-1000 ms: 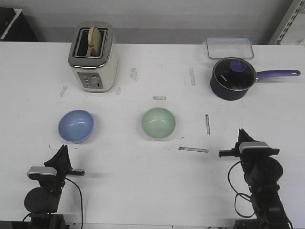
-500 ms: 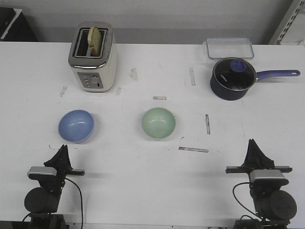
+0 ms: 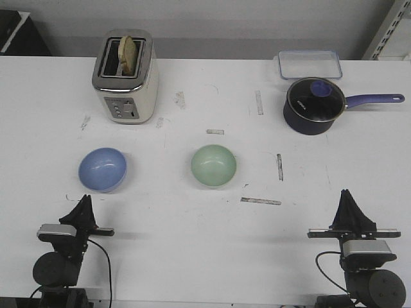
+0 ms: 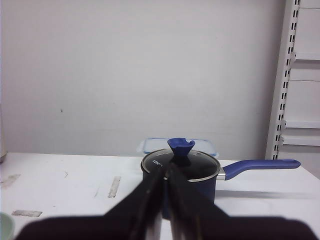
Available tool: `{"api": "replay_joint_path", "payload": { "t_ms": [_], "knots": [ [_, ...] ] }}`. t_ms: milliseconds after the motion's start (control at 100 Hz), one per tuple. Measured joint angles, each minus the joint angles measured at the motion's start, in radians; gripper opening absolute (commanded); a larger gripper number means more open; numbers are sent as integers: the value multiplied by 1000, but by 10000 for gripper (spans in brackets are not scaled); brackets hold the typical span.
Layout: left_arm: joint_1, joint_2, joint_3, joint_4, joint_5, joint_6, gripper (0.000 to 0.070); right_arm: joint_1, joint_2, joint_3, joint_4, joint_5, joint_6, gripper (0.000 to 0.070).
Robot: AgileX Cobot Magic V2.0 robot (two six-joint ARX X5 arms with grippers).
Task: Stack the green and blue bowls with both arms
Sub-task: 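Reach the left gripper forward to the rim of the light blue bowl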
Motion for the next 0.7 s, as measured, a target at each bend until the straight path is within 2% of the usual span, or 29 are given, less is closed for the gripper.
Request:
{"api": "replay_joint_path", "payload": {
  "t_ms": [250,450,570,700],
  "knots": [
    [0,0,0,18,-1,0,1,0,0,0,0,0,0,5],
    [0,0,2,84,-1,0,1,0,0,0,0,0,0,5],
    [0,22,28,49,-16,0,1,0,0,0,0,0,0,5],
    [0,88,135,-19,-20,0,1,0,0,0,0,0,0,5]
  ]
}}
